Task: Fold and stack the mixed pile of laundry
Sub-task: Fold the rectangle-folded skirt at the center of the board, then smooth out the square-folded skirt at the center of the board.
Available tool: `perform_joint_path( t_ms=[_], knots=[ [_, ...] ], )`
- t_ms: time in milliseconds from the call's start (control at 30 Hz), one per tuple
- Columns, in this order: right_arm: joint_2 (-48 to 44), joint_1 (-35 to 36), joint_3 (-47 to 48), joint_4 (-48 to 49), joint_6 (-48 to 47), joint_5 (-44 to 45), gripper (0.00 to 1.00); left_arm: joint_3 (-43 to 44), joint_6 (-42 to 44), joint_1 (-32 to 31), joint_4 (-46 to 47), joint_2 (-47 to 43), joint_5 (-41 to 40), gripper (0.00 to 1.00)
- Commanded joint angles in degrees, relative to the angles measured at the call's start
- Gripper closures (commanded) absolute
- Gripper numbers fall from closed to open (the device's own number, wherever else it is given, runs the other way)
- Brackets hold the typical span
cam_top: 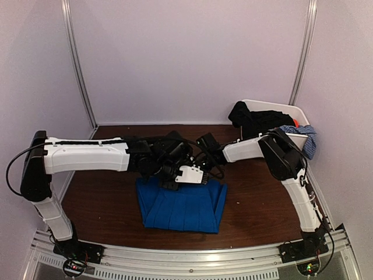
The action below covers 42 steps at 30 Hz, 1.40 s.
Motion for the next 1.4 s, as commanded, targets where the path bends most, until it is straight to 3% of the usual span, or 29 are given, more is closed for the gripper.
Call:
perform_joint_path(
  t_ms=[0, 100, 200, 467, 733, 1000, 1133, 1367],
  knots=[
    [-4.1, -4.4, 0.2, 1.8, 6.2, 9.6, 0.55, -0.7, -0.4, 0.4, 7.3, -2.2, -4.7, 0.63],
    [-7.8, -7.3, 0.1, 1.7, 7.2, 14.6, 0.53, -2.2, -5.0, 0.5, 10.2, -5.0, -8.9, 0.60],
    [-13.3, -9.1, -0.7, 0.6, 6.1, 18.0, 0.52, -5.1, -15.0, 1.6, 11.6, -9.3, -9.1, 0.53],
    [-27.7, -9.5, -13.2, 2.3, 4.7, 17.9, 0.47, -24.5, -45.8, 9.0, 20.7, -24.0, 7.3, 0.45],
    [-36.5, -2.0, -28.5, 10.4, 8.8, 11.1, 0.51, -37.7, -63.1, 10.5, 39.9, -23.9, 24.2, 0.49],
    [-29.1, 3.2, -32.6, 22.3, 16.3, 7.8, 0.58, -39.6, -72.3, 13.2, 53.1, -12.2, 28.9, 0.60],
    [-22.5, 1.6, -28.8, 17.6, 13.3, 12.5, 0.61, -39.5, -74.3, 17.0, 54.1, -7.1, 26.8, 0.66],
    [-12.3, -0.2, -20.4, 9.2, 7.7, 22.8, 0.63, -38.4, -75.1, 19.7, 51.8, -0.7, 23.5, 0.63]
  ],
)
